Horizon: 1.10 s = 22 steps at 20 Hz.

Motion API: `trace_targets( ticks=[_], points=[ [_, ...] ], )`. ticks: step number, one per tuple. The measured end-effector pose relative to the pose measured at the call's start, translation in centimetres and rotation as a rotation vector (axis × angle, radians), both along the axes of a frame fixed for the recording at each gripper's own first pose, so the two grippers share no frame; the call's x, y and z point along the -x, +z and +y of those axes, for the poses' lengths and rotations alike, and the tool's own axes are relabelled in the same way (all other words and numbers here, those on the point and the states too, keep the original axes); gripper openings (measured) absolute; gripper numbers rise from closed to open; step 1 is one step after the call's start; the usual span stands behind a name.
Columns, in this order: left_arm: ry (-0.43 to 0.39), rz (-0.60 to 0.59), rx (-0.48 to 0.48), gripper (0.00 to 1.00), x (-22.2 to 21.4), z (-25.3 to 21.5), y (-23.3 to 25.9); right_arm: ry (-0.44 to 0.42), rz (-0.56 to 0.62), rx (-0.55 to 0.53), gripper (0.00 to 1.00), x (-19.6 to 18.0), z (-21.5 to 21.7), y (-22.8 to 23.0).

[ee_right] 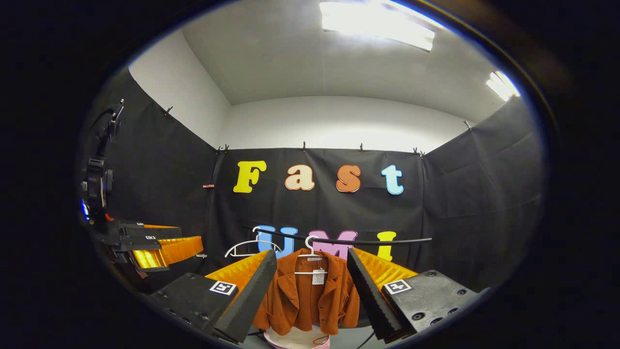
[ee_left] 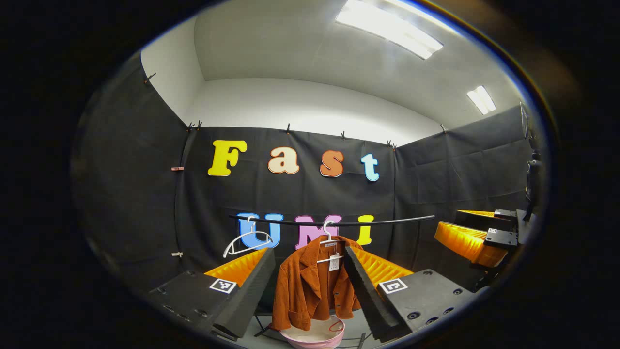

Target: Grasp the clothes on the hanger with both hands and then place them into the laundry hamper below.

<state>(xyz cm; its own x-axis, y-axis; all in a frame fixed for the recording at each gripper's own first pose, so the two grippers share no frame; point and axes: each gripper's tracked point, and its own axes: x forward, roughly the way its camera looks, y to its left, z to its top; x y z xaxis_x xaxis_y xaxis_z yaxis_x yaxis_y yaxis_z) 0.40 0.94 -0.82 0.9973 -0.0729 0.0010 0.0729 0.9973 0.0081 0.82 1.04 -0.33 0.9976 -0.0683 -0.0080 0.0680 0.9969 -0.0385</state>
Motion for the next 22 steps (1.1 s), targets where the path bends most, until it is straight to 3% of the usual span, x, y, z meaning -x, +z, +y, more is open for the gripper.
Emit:
trace_targets(
  ticks=[6, 11, 15, 22],
  points=[
    [-0.028, 0.026, 0.000, 0.91, -1.1, 1.4, -1.5, -0.018, 0.026, 0.007, 0.94, -0.9, 1.2, -1.9],
    [-0.026, 0.039, 0.011, 0.91, -4.7, 1.8, -2.9, -0.028, 0.043, 0.007, 0.95, -3.7, 0.0, -3.7],
    [-0.010, 0.060, -0.003, 0.91, -9.5, 1.7, -5.0, -0.040, 0.040, 0.028, 0.95, -8.7, -2.7, -6.5],
    [-0.007, 0.034, 0.027, 0.91, -20.8, -0.5, -9.0, 0.051, 0.094, -0.029, 0.95, -20.3, -6.2, -14.5]
  ],
)
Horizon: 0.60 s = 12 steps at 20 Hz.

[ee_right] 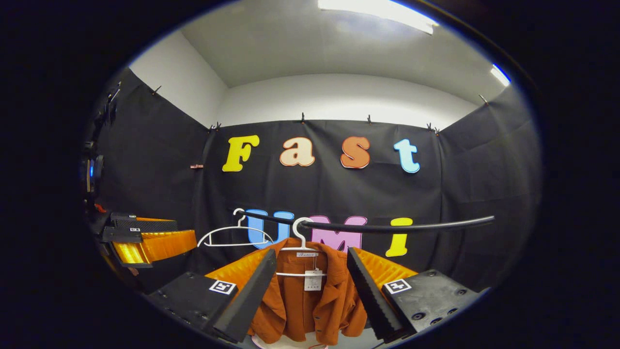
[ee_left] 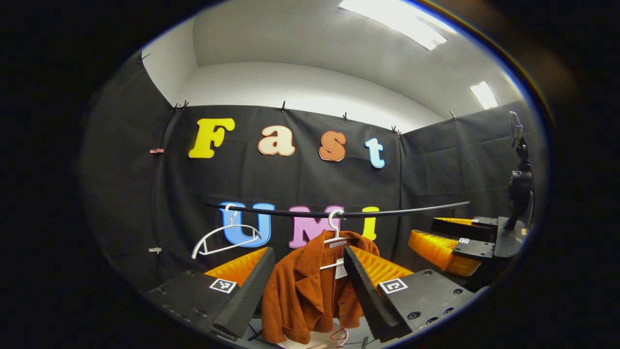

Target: Grasp the clothes on the hanger with both hands and then place them into the laundry hamper below.

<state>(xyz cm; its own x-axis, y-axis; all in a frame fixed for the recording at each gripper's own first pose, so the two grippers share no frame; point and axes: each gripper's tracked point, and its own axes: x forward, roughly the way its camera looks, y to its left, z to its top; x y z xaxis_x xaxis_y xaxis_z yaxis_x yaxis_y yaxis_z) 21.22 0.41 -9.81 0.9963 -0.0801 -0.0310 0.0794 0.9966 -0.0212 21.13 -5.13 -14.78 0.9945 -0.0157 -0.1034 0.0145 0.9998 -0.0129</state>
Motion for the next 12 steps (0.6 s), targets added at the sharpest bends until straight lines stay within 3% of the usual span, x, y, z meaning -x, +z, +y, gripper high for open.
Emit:
trace_targets(
  ticks=[3, 6, 12],
  points=[
    [0.035, -0.015, 0.024, 0.92, -3.9, -0.6, -2.7, 0.027, 0.038, -0.006, 0.95, -3.2, -1.2, -4.5],
    [0.043, -0.052, -0.011, 0.92, -6.3, -1.5, -4.9, 0.064, 0.053, -0.024, 0.95, -5.6, -1.6, -7.8],
    [0.049, -0.068, 0.014, 0.92, -8.8, -3.4, -9.6, 0.057, 0.049, -0.045, 0.95, -7.4, -3.5, -14.1]
  ],
)
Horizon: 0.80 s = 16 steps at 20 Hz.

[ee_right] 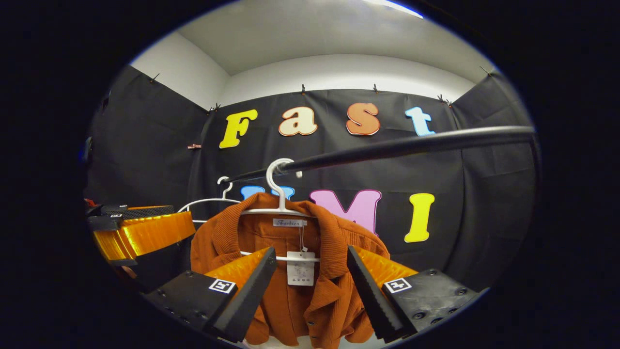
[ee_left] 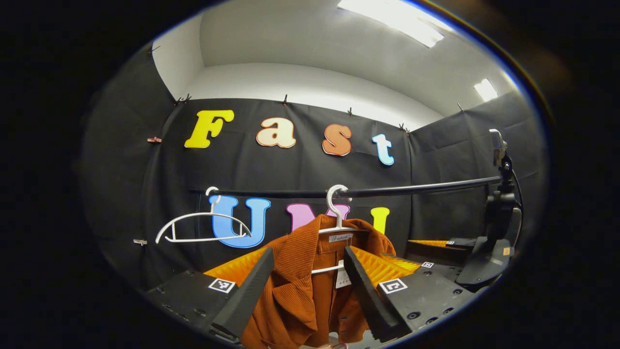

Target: Grasp the clothes on the hanger with both hands and then place them into the laundry hamper below.

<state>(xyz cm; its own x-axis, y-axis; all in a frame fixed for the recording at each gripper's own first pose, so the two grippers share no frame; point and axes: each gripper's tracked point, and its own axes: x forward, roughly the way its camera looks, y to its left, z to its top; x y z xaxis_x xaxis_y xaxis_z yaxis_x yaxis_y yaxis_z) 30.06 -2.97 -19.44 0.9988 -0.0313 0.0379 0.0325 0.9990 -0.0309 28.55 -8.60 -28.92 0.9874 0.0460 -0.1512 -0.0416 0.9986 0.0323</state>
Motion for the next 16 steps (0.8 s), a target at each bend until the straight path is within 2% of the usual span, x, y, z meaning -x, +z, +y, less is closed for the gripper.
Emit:
trace_targets(
  ticks=[4, 9, 13, 16],
  points=[
    [0.066, 0.041, -0.007, 0.92, -1.7, 0.3, -3.6, -0.022, 0.038, -0.021, 0.95, -0.7, -1.8, -3.5],
    [0.124, 0.075, -0.002, 0.92, -4.0, 0.8, -7.0, -0.006, 0.102, -0.039, 0.95, -1.4, -2.8, -7.2],
    [0.136, 0.123, 0.007, 0.92, -5.8, 1.3, -9.1, 0.012, 0.113, -0.046, 0.95, -1.9, -2.7, -8.1],
    [0.146, 0.114, 0.012, 0.92, -7.0, 1.0, -9.5, 0.021, 0.108, -0.043, 0.95, -2.5, -2.6, -8.4]
  ],
)
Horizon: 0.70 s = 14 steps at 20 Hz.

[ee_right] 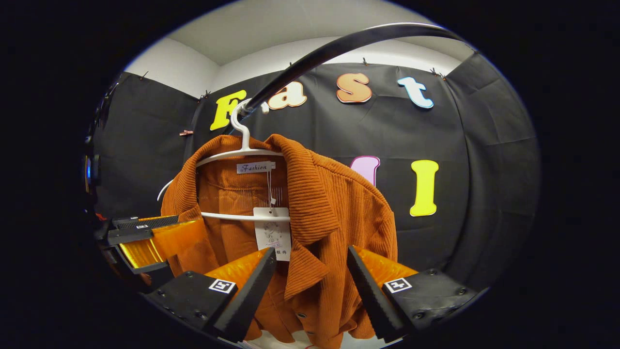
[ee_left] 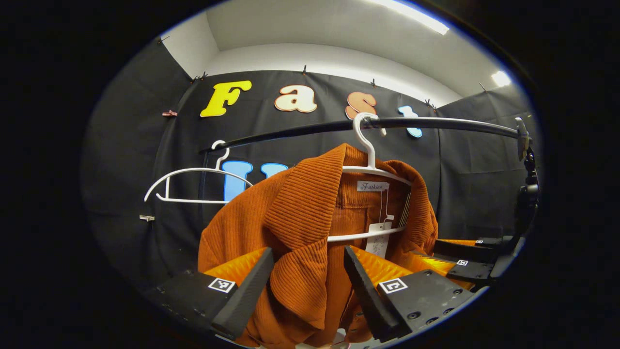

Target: Grasp the clothes on the hanger with both hands and then place them into the laundry hamper below.

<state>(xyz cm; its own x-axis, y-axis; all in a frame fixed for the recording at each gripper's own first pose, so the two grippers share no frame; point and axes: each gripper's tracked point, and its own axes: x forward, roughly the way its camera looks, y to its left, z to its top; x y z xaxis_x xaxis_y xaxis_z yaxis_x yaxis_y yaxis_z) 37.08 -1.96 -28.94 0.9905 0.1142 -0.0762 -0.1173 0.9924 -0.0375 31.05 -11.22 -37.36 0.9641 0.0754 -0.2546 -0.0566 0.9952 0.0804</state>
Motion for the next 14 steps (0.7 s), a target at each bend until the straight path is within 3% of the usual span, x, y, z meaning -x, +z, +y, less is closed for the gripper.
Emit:
trace_targets(
  ticks=[5, 11, 14],
  points=[
    [0.095, -0.004, -0.040, 0.92, -1.9, 0.7, -1.1, -0.004, 0.026, -0.007, 0.96, -0.8, -0.2, -1.1],
    [0.149, 0.084, 0.021, 0.90, -1.9, 1.9, -5.4, -0.012, 0.062, -0.024, 0.96, -2.2, -0.3, -3.7],
    [0.187, 0.070, 0.022, 0.90, -1.7, 2.8, -5.6, -0.016, 0.104, -0.042, 0.95, -2.7, -0.4, -5.9]
  ],
)
